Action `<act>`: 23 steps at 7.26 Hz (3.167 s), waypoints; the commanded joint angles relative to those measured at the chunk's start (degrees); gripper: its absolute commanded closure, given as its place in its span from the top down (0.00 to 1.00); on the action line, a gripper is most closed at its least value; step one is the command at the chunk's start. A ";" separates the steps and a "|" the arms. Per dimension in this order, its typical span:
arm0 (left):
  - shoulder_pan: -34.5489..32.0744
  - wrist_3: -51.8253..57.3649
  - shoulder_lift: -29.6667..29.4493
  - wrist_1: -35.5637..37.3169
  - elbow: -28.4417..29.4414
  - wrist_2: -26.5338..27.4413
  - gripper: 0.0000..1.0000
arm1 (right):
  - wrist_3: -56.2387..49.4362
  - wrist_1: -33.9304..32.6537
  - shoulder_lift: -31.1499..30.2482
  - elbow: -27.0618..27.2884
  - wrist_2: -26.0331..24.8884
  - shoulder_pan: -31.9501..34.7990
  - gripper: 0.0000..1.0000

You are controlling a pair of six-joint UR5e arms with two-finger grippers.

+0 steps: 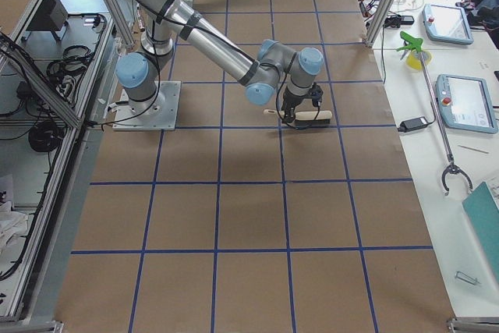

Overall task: Sweep and dump trash into bin
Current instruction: 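Tip the dustpan over the bin with the left while the right sets the brush down, then hold the dustpan inverted over the bin with the left gripper while the right rises, then carry the empty dustpan back and lower it onto the table with the left gripper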

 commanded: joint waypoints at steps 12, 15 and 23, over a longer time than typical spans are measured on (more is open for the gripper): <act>-2.93 2.67 10.35 21.11 -19.11 4.30 0.00 | 0.42 20.42 -27.68 -4.11 1.43 11.51 1.00; -2.58 3.74 10.96 11.49 -17.89 -8.67 0.00 | -0.28 22.53 -26.90 -3.93 0.99 11.51 1.00; -26.81 -32.37 7.64 -13.08 -17.16 -23.89 0.00 | 0.59 22.80 -28.74 -3.93 1.61 19.69 1.00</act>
